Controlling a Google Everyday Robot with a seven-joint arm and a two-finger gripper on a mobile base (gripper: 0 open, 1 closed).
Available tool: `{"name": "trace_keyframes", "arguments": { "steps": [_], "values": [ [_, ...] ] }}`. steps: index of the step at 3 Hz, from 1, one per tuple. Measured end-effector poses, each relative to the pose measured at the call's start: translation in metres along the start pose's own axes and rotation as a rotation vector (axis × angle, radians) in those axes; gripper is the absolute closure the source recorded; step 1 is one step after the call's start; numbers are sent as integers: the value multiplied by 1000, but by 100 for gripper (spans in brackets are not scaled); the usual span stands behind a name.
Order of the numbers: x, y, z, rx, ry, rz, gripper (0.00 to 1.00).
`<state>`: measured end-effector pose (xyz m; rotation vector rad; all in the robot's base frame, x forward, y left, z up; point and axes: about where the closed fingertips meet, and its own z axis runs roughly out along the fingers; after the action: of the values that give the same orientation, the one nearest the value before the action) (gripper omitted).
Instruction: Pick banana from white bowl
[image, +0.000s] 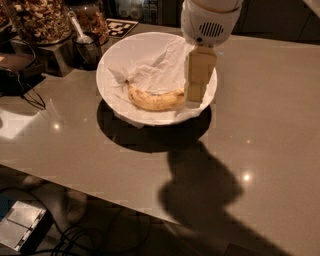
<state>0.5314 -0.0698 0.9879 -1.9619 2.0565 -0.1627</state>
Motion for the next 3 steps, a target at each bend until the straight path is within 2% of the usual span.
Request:
{"name": "trace_keyframes", "arguments": {
  "steps": [1,2,3],
  "values": [
    [-16,-12,16,-9,-33,31,0],
    [-40,-33,43,-57,-48,62,0],
    [-58,-47,76,-130,-70,81,2]
  ]
}}
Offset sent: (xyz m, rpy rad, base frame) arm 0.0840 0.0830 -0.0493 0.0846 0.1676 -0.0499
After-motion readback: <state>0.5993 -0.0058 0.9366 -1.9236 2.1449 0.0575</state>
